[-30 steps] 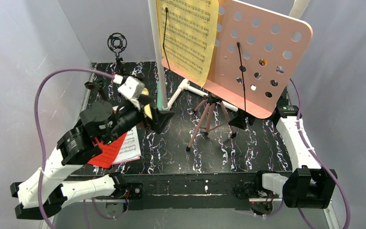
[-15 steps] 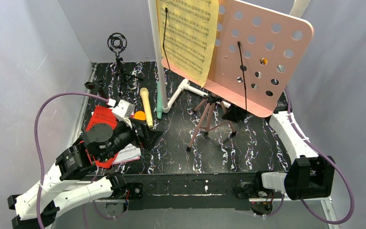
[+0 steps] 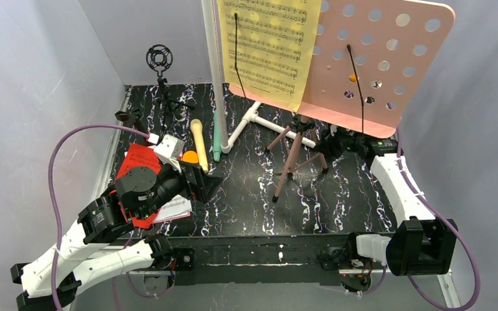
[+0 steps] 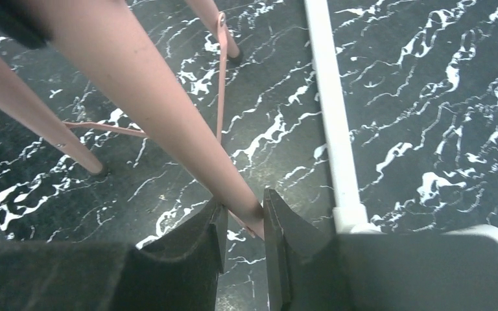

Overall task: Pack up the instrument practice props
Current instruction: Move the music stand to the center of the board.

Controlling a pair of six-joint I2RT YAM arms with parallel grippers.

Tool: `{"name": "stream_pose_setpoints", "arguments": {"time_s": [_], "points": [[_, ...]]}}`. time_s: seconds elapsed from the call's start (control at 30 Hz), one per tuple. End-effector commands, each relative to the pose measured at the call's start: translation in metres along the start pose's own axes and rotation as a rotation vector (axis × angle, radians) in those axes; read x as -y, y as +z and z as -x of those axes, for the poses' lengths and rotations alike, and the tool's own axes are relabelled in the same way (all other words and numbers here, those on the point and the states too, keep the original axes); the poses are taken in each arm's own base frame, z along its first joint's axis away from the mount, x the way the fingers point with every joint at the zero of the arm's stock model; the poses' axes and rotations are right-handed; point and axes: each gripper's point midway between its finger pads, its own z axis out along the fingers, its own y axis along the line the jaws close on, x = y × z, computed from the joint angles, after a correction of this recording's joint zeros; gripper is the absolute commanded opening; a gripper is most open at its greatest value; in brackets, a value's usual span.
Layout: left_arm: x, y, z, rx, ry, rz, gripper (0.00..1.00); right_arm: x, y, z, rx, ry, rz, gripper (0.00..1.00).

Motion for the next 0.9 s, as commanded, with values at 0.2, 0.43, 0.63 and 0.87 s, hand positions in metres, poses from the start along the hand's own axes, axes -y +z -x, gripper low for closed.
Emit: {"name": "stream_pose_setpoints", "arguments": {"time_s": [0.2,0.43,0.63,0.87], "points": [[0.001,0.006,-0.005,-0.017,-0.015,0.007,0.98,0.068,-0.027,0.005,0.014,0.005,-0.251,0.28],[0.008,0.012,-0.004,-0.025,-0.011,-0.016,0.98,0.067,-0.032,0.004,0.015,0.023,-0.254,0.48],[0.008,0.012,-0.006,-0.023,-0.015,-0.019,0.98,0.055,-0.047,0.003,0.002,0.049,-0.244,0.76],[0.005,0.008,-0.007,-0.012,-0.021,-0.018,0.98,0.033,-0.067,-0.003,-0.03,0.071,-0.235,0.91]]}}
